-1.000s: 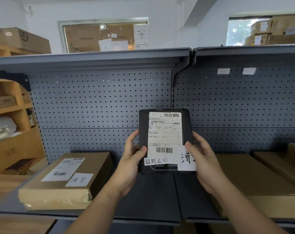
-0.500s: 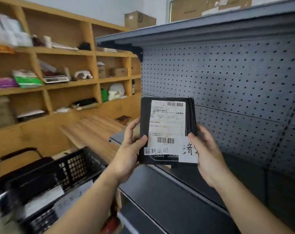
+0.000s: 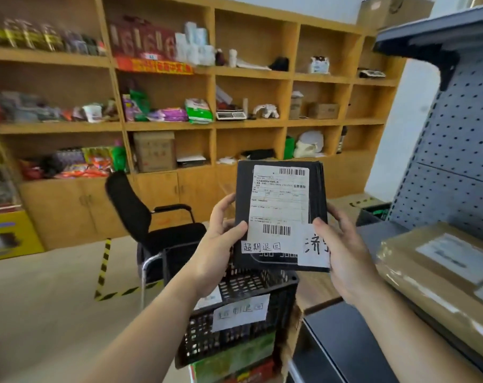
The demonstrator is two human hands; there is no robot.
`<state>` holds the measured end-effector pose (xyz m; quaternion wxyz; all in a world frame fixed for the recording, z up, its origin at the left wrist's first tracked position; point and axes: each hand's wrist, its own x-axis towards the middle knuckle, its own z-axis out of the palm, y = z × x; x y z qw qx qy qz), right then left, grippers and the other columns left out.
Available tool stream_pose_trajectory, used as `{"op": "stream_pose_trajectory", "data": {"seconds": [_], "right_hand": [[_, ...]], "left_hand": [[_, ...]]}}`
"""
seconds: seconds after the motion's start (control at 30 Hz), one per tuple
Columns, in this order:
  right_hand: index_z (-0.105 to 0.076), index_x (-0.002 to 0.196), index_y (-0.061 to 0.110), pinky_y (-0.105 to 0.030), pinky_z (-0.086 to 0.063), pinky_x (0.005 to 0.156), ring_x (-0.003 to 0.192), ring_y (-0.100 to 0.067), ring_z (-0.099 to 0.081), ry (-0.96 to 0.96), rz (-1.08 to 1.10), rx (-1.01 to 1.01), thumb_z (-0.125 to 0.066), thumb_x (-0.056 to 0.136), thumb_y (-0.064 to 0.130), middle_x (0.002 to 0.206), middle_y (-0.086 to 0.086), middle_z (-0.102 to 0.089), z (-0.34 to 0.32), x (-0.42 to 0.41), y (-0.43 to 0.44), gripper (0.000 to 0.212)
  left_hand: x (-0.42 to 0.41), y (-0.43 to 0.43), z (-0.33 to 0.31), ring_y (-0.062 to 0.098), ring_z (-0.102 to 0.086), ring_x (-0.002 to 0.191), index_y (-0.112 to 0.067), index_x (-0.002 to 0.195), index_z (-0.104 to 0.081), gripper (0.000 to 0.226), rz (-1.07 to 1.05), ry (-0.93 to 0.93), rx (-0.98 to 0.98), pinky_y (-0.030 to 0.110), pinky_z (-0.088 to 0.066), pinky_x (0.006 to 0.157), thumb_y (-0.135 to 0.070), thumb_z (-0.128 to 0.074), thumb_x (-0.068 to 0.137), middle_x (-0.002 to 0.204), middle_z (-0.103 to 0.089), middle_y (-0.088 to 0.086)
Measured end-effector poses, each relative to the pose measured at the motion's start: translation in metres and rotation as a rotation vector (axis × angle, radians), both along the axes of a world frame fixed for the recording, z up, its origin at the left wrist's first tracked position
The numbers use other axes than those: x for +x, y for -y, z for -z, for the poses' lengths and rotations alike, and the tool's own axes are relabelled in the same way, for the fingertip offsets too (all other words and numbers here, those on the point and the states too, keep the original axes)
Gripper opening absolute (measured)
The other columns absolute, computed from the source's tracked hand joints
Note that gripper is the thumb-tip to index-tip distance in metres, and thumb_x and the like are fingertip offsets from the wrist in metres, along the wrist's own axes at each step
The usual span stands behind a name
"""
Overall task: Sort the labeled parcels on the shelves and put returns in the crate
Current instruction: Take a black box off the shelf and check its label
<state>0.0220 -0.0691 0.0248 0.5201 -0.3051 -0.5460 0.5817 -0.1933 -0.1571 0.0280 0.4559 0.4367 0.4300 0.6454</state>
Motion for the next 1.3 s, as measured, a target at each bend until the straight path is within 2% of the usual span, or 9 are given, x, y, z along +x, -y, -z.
{"op": "stream_pose_trajectory", "data": {"seconds": [0.2, 0.5, 0.7, 0.8, 0.87, 0.93, 1.07, 1.2, 1.3], "right_hand": [[-0.054, 0.139, 0.039, -0.058, -0.057, 0.090, 0.105, -0.030, -0.074, 0.031, -0.077, -0.116, -0.059, 0.103, 0.020, 0.116, -0.005, -0.077, 0.027, -0.075, -0.046, 0.041], [-0.061, 0.126, 0.041, -0.046, -0.060, 0.075, 0.096, -0.027, -0.077, 0.101, -0.165, -0.297, -0.061, 0.102, 0.017, 0.109, -0.006, -0.078, 0.077, -0.142, -0.116, 0.034], [-0.059, 0.134, 0.039, -0.061, -0.055, 0.095, 0.106, -0.034, -0.074, 0.133, -0.259, -0.440, -0.064, 0.100, 0.018, 0.119, -0.011, -0.075, 0.120, -0.180, -0.196, 0.040], [-0.064, 0.122, 0.041, -0.050, -0.058, 0.087, 0.101, -0.028, -0.076, 0.198, -0.320, -0.486, -0.060, 0.102, 0.015, 0.112, -0.006, -0.078, 0.143, -0.197, -0.236, 0.033], [-0.065, 0.118, 0.040, -0.044, -0.058, 0.082, 0.095, -0.026, -0.077, 0.250, -0.352, -0.533, -0.059, 0.102, 0.013, 0.107, -0.004, -0.079, 0.159, -0.210, -0.260, 0.032], [-0.065, 0.125, 0.035, -0.044, -0.058, 0.083, 0.097, -0.029, -0.077, 0.325, -0.420, -0.572, -0.060, 0.101, 0.012, 0.109, -0.007, -0.079, 0.179, -0.224, -0.283, 0.033], [-0.064, 0.133, 0.027, -0.035, -0.059, 0.079, 0.099, -0.023, -0.076, 0.539, -0.548, -0.552, -0.065, 0.099, 0.015, 0.112, -0.004, -0.078, 0.224, -0.252, -0.313, 0.036], [-0.053, 0.146, 0.027, -0.033, -0.048, 0.102, 0.121, -0.013, -0.060, 0.757, -0.497, -0.470, -0.073, 0.094, 0.036, 0.137, 0.005, -0.061, 0.270, -0.269, -0.328, 0.057], [-0.039, 0.154, 0.031, -0.048, -0.045, 0.112, 0.130, -0.020, -0.054, 0.821, -0.412, -0.590, -0.076, 0.089, 0.046, 0.147, 0.003, -0.051, 0.307, -0.272, -0.328, 0.076]], "left_hand": [[-0.068, -0.032, 0.026, 0.033, -0.070, 0.112, -0.052, 0.143, -0.036, 0.052, -0.063, 0.012, -0.075, 0.059, -0.056, 0.096, -0.017, -0.051, 0.107, 0.117, -0.074, 0.007], [-0.124, -0.083, 0.083, 0.034, -0.071, 0.111, -0.056, 0.141, -0.038, 0.048, -0.199, 0.043, -0.233, 0.061, -0.055, 0.095, -0.026, -0.053, 0.107, 0.122, -0.071, 0.013], [-0.149, -0.145, 0.121, 0.029, -0.073, 0.106, -0.053, 0.141, -0.037, 0.043, -0.312, 0.045, -0.354, 0.057, -0.057, 0.094, -0.032, -0.052, 0.106, 0.113, -0.075, 0.008], [-0.157, -0.176, 0.146, 0.027, -0.074, 0.105, -0.051, 0.138, -0.036, 0.045, -0.384, 0.072, -0.483, 0.056, -0.057, 0.095, -0.031, -0.057, 0.104, 0.116, -0.074, 0.008], [-0.165, -0.190, 0.169, 0.021, -0.072, 0.107, -0.047, 0.141, -0.033, 0.050, -0.441, 0.038, -0.603, 0.052, -0.055, 0.097, -0.037, -0.062, 0.101, 0.118, -0.073, 0.003], [-0.171, -0.198, 0.190, 0.015, -0.067, 0.102, -0.032, 0.142, -0.042, 0.049, -0.466, 0.014, -0.719, 0.040, -0.051, 0.087, -0.043, -0.063, 0.099, 0.118, -0.073, -0.001], [-0.170, -0.206, 0.237, 0.027, -0.068, 0.093, -0.010, 0.126, -0.061, 0.029, -0.494, 0.372, -0.863, 0.049, -0.060, 0.085, -0.026, -0.062, 0.102, 0.108, -0.078, 0.008], [-0.167, -0.217, 0.284, 0.030, -0.065, 0.090, -0.005, 0.122, -0.060, 0.020, -0.589, 0.674, -0.918, 0.040, -0.062, 0.064, -0.012, -0.059, 0.103, 0.102, -0.078, 0.014], [-0.168, -0.231, 0.322, 0.034, -0.068, 0.101, -0.005, 0.117, -0.061, 0.014, -0.669, 0.868, -0.954, 0.051, -0.060, 0.084, -0.009, -0.055, 0.105, 0.110, -0.073, 0.019]]}}
